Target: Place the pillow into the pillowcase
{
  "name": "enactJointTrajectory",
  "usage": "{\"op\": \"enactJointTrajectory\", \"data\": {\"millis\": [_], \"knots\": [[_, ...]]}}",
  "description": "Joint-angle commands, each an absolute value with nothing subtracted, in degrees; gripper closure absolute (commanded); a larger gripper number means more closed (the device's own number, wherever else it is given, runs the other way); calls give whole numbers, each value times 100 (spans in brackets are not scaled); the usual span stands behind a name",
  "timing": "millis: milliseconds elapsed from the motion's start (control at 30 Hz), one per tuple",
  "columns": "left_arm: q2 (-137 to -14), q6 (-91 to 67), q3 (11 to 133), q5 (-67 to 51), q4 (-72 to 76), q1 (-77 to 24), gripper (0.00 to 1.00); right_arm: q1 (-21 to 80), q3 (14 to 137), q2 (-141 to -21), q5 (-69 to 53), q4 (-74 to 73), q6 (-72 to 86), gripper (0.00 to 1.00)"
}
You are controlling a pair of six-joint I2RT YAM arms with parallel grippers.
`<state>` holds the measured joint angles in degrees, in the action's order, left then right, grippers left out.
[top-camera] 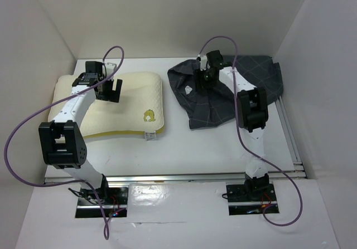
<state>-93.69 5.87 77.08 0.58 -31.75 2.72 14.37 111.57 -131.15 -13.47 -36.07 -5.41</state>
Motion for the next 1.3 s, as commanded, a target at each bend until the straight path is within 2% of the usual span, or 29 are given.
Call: {"op": "enactJointTrajectory", "data": {"millis": [0,33,67,133,200,433,567,833,1000,1167,1267], "knots": [[-9387,615,7971,70,-3164,246,2,1441,11514,-13157,-1608,-3524,-475,37],[-9387,615,7972,70,-3164,246,2,1441,11514,-13157,-1608,-3524,-475,45],[-9439,615,7972,70,-3216,246,2,1441,11514,-13209,-1661,-3524,-536,64],[-9500,694,8024,-113,-3278,246,1,1441,11514,-13210,-1661,-3524,-606,83],[-9728,1122,8234,-868,-3725,246,1,1441,11514,-13210,-1609,-3577,-606,100],[-10247,2169,8902,-1844,-4509,-52,1,1441,11232,-12850,-1661,-3577,-721,100],[-10626,2776,9237,-1864,-5115,-430,1,1441,11232,-12745,-1723,-3630,-721,100],[-10512,3803,8641,-844,-4133,-1116,1,1441,11118,-12560,-1968,-3683,-905,100],[-10564,4209,8517,-598,-3324,-1116,1,1441,11118,-12507,-2021,-3796,-976,100],[-10862,4377,9025,-579,-3208,-1002,1,1441,11065,-12393,-2021,-3858,-1099,100],[-11126,4438,9623,-834,-3690,-949,1,1441,11065,-12393,-2074,-3911,-1151,100]]}}
